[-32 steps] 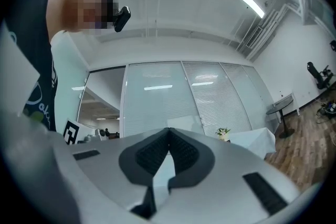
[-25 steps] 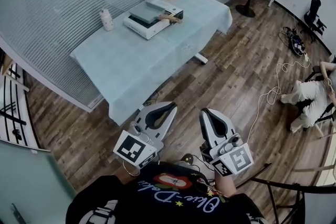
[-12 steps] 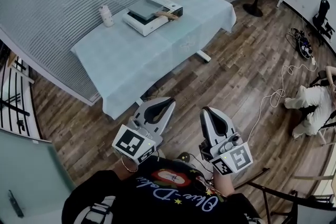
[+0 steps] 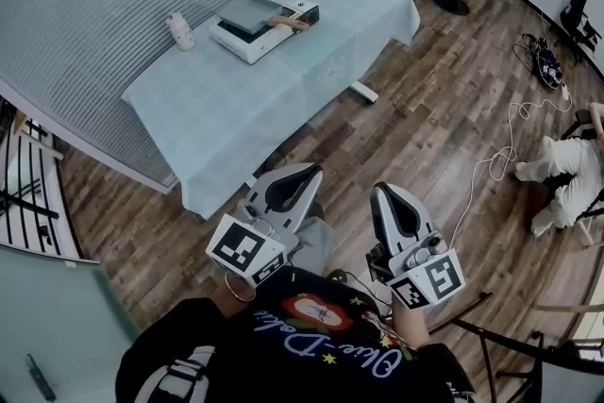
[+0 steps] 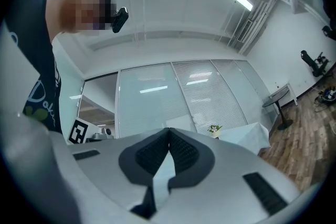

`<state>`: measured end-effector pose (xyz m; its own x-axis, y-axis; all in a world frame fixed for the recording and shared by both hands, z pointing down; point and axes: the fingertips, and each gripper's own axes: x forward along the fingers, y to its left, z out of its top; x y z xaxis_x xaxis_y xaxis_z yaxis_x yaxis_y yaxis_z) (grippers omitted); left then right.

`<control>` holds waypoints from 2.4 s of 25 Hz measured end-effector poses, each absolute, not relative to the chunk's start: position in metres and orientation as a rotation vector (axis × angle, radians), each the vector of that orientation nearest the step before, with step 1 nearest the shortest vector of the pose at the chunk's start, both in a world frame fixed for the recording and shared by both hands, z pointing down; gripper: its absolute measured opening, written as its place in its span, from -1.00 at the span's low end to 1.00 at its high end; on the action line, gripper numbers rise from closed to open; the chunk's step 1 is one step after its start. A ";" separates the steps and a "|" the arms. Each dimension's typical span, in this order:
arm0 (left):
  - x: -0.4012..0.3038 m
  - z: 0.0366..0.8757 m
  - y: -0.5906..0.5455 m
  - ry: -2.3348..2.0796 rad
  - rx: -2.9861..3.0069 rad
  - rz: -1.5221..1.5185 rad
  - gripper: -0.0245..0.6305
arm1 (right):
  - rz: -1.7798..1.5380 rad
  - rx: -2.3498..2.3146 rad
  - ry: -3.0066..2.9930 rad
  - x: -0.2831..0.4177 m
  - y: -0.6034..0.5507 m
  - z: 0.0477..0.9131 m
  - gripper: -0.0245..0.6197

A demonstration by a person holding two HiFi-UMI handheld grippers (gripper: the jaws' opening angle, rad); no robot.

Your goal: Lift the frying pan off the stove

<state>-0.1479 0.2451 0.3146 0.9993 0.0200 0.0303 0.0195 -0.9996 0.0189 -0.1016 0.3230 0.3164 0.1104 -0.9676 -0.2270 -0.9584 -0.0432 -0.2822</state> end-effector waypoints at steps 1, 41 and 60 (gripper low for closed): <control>-0.143 0.315 0.242 0.034 3.118 0.038 -0.90 | -0.029 -2.042 1.876 -0.097 0.322 0.315 -0.92; 0.006 0.349 0.003 -0.032 2.948 -0.014 -0.90 | -0.210 -2.096 2.011 0.049 0.096 0.333 -0.92; 0.018 0.363 -0.082 -0.098 2.910 0.009 -0.90 | -0.295 -1.949 2.085 0.070 -0.001 0.341 -0.92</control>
<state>0.0183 -0.0821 0.3633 0.9978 -0.0655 0.0135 -0.0669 -0.9716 0.2271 0.0703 -0.0008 0.3411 -0.0575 -0.9966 -0.0585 -0.9413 0.0737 -0.3293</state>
